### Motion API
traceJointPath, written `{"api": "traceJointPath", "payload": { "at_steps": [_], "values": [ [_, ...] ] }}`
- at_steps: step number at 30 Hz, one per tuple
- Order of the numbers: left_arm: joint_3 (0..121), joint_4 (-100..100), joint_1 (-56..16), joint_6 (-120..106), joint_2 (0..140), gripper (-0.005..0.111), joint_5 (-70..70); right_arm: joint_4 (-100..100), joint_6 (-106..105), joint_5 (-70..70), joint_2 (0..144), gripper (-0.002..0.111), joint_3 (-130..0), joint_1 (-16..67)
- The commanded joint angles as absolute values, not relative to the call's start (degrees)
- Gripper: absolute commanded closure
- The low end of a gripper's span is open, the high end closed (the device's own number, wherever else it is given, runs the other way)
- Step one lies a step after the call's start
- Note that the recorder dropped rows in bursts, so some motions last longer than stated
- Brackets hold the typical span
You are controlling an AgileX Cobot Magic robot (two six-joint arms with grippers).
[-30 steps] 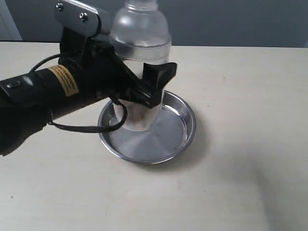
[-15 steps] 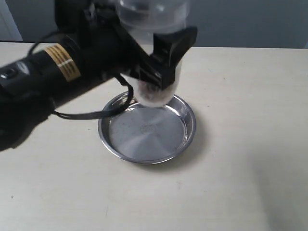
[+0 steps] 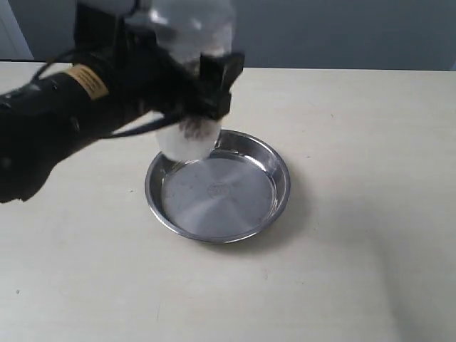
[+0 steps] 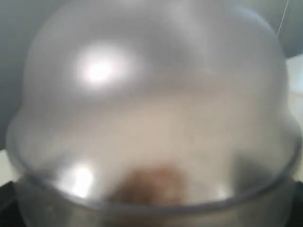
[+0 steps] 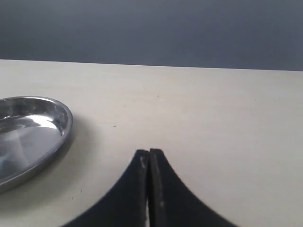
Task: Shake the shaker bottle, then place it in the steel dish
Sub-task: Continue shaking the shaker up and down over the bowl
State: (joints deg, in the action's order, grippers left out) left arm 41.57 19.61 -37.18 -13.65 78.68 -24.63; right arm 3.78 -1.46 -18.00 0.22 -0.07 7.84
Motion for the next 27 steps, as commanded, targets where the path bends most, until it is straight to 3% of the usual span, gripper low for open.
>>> {"api": "traceJointPath", "payload": {
  "at_steps": [1, 4, 9, 14, 19, 23, 27],
  "values": [
    [44.9, 9.5, -41.9, -13.8, 69.0, 0.106, -27.8, 3.7, -1.5, -17.5, 0.0, 0.109, 0.0, 8.1],
    [37.8, 23.6, -37.0, -13.8, 77.1, 0.106, -22.9, 3.7, -1.5, -17.5, 0.0, 0.109, 0.0, 8.1],
    [41.6, 7.0, -41.1, -7.5, 68.5, 0.106, -27.7, 3.7, -1.5, -17.5, 0.0, 0.109, 0.0, 8.1],
    [39.1, 25.8, -36.1, -14.1, 74.7, 0.106, -14.9, 3.7, -1.5, -17.5, 0.0, 0.109, 0.0, 8.1],
    [41.2, 15.5, -39.3, -16.3, 67.7, 0.106, -22.8, 3.7, -1.5, -17.5, 0.0, 0.109, 0.0, 8.1],
    [36.2, 24.7, -35.7, -19.2, 75.6, 0.106, -19.5, 3.7, -1.5, -17.5, 0.0, 0.109, 0.0, 8.1],
    [40.7, 12.7, -40.1, -15.2, 69.7, 0.106, -25.4, 3.7, -1.5, -17.5, 0.0, 0.109, 0.0, 8.1]
  ]
}}
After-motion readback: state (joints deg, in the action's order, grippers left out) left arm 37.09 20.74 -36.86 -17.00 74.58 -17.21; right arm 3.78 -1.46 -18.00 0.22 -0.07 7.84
